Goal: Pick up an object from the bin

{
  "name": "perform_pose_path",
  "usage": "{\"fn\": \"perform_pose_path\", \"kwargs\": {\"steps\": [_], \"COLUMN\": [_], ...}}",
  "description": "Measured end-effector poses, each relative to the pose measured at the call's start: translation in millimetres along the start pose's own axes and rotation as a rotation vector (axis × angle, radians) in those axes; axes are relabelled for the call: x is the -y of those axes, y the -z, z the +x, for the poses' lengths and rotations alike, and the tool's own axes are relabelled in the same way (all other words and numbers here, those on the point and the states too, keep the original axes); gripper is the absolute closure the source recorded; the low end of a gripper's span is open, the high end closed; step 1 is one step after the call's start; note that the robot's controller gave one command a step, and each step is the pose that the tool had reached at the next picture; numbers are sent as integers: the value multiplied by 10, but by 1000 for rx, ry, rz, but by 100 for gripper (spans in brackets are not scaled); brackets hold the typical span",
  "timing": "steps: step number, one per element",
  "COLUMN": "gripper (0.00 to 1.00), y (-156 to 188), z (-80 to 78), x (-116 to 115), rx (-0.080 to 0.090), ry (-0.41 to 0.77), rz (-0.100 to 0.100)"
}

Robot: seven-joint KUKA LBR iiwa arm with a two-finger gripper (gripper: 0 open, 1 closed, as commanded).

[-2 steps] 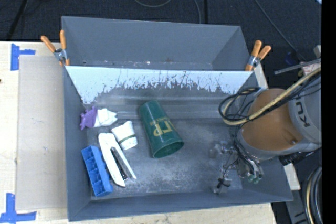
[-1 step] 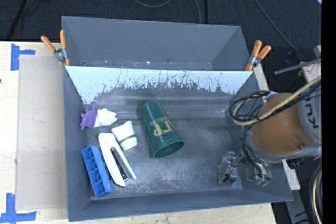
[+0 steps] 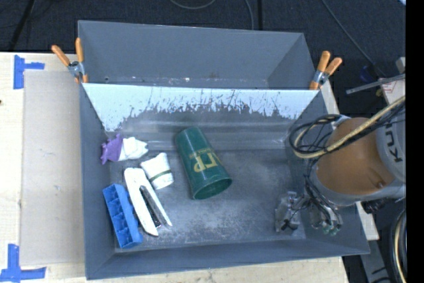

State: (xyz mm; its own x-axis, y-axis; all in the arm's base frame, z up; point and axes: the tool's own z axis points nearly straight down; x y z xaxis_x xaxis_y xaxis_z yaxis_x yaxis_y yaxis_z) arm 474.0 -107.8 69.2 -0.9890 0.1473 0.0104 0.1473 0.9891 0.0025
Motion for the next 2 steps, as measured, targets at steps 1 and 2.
{"fn": "perform_pose_path", "kwargs": {"steps": [1,2], "gripper": [100,100], "y": [34,179], "z": [8,31], "x": [-1,-3], "rx": [-2,-10], "ry": [0,0], "rz": [0,-1]}}
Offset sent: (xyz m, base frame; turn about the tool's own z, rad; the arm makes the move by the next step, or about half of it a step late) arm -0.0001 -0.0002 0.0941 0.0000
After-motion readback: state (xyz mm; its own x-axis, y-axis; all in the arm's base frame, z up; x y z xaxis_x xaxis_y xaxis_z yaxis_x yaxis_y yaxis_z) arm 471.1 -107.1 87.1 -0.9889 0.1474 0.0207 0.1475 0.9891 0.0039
